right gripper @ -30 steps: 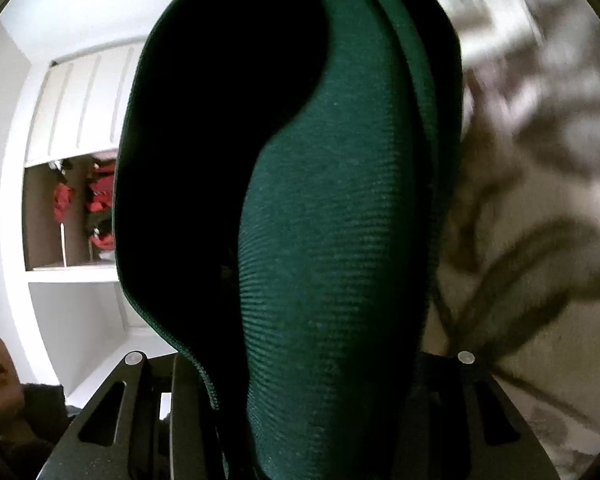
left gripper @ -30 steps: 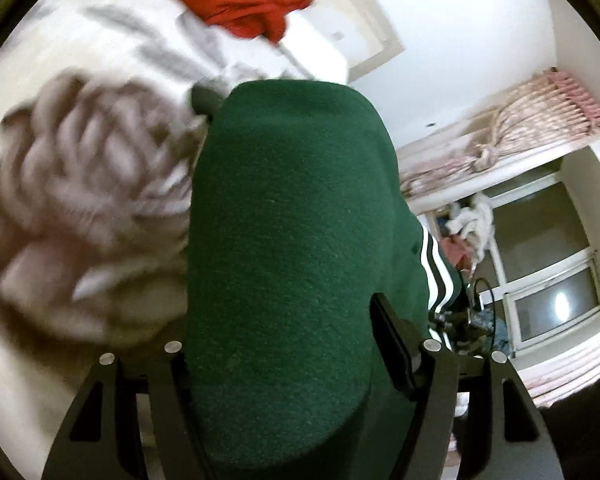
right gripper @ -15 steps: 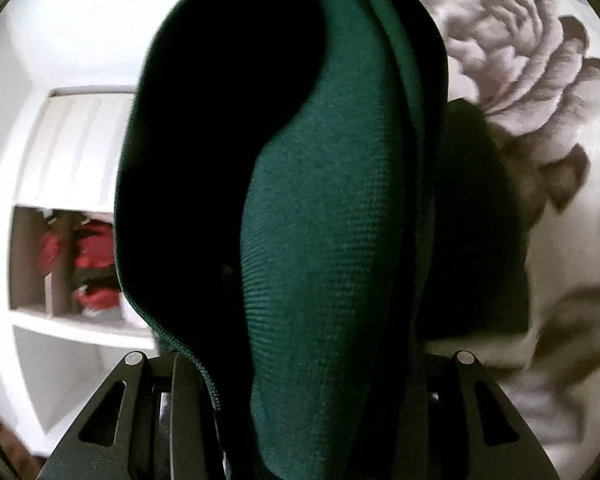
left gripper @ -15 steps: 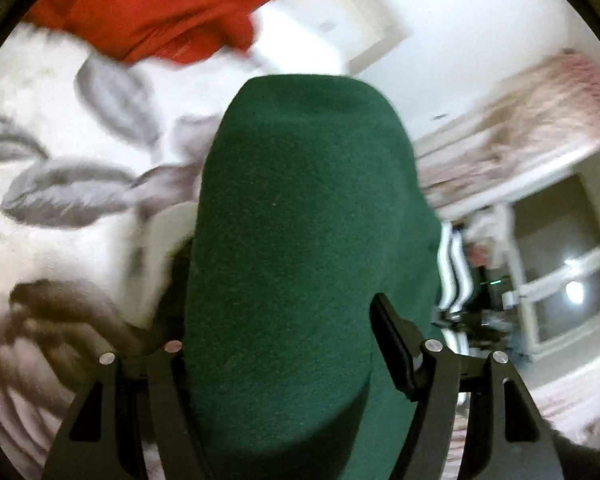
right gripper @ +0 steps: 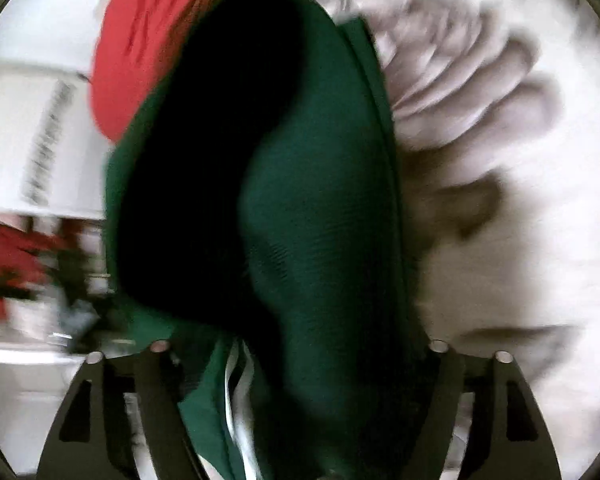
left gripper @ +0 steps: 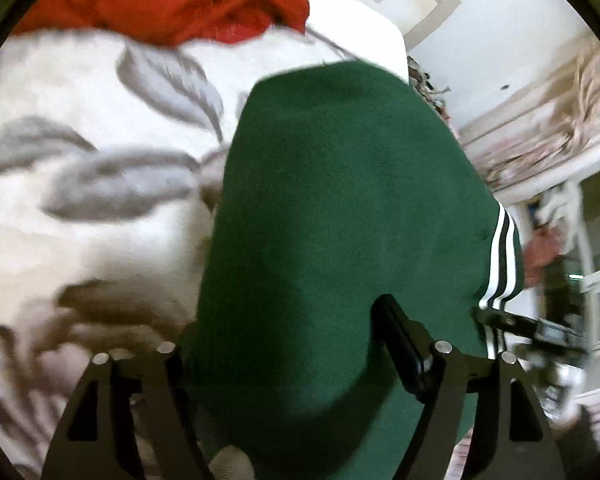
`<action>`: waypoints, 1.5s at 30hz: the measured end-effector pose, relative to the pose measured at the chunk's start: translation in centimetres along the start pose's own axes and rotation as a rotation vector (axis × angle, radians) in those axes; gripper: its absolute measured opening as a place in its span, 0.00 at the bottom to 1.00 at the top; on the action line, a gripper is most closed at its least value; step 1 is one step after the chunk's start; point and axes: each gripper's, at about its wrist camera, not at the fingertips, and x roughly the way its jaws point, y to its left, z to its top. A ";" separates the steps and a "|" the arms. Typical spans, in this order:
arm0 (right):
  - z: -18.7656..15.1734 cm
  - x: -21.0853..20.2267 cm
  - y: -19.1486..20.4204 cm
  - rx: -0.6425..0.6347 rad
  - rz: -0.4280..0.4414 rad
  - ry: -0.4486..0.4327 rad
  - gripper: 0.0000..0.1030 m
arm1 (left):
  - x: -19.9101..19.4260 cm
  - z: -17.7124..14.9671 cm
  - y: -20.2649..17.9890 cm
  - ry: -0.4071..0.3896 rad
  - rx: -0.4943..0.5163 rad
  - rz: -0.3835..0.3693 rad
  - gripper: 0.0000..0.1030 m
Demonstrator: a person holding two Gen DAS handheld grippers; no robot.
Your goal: Fold large clothes
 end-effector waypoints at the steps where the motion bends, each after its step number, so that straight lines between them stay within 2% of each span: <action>1: -0.8 -1.0 0.8 -0.033 -0.085 -0.026 0.81 | -0.8 -0.4 -0.9 -0.028 0.028 0.059 0.81; 2: -2.1 -2.2 2.0 -0.073 -0.217 -0.060 0.82 | -1.6 -1.0 -1.9 -0.054 0.061 0.120 0.89; 4: -4.1 -3.6 3.7 -0.103 -0.364 -0.113 0.85 | -3.4 -2.7 -4.3 -0.108 0.132 0.251 1.00; 6: -6.3 -5.0 5.0 -0.112 -0.457 -0.144 0.87 | -5.0 -4.4 -6.5 -0.140 0.167 0.330 1.00; 9: -10.1 -8.6 8.0 -0.139 -0.565 -0.192 0.88 | -7.6 -6.7 -9.2 -0.172 0.189 0.390 1.00; 12: -13.7 -12.4 12.8 -0.123 -0.592 -0.231 0.89 | -10.6 -8.8 -11.8 -0.186 0.202 0.416 1.00; 16: -19.1 -18.8 17.0 -0.113 -0.601 -0.301 0.89 | -15.4 -11.1 -14.8 -0.220 0.213 0.390 1.00; 21: -24.5 -25.5 20.8 -0.126 -0.611 -0.393 0.89 | -23.1 -14.5 -18.9 -0.285 0.227 0.401 1.00; 29: -36.7 -39.2 27.9 -0.152 -0.603 -0.514 0.89 | -34.2 -20.4 -24.1 -0.384 0.254 0.410 1.00; 33: -41.8 -44.4 30.3 -0.164 -0.588 -0.564 0.89 | -39.0 -23.4 -26.4 -0.419 0.259 0.412 1.00; 40: -49.4 -51.1 33.5 -0.184 -0.556 -0.636 0.89 | -43.0 -27.2 -27.8 -0.442 0.246 0.396 1.00; 45: -52.6 -53.4 34.8 -0.200 -0.558 -0.650 0.90 | -44.7 -28.8 -28.3 -0.447 0.244 0.396 1.00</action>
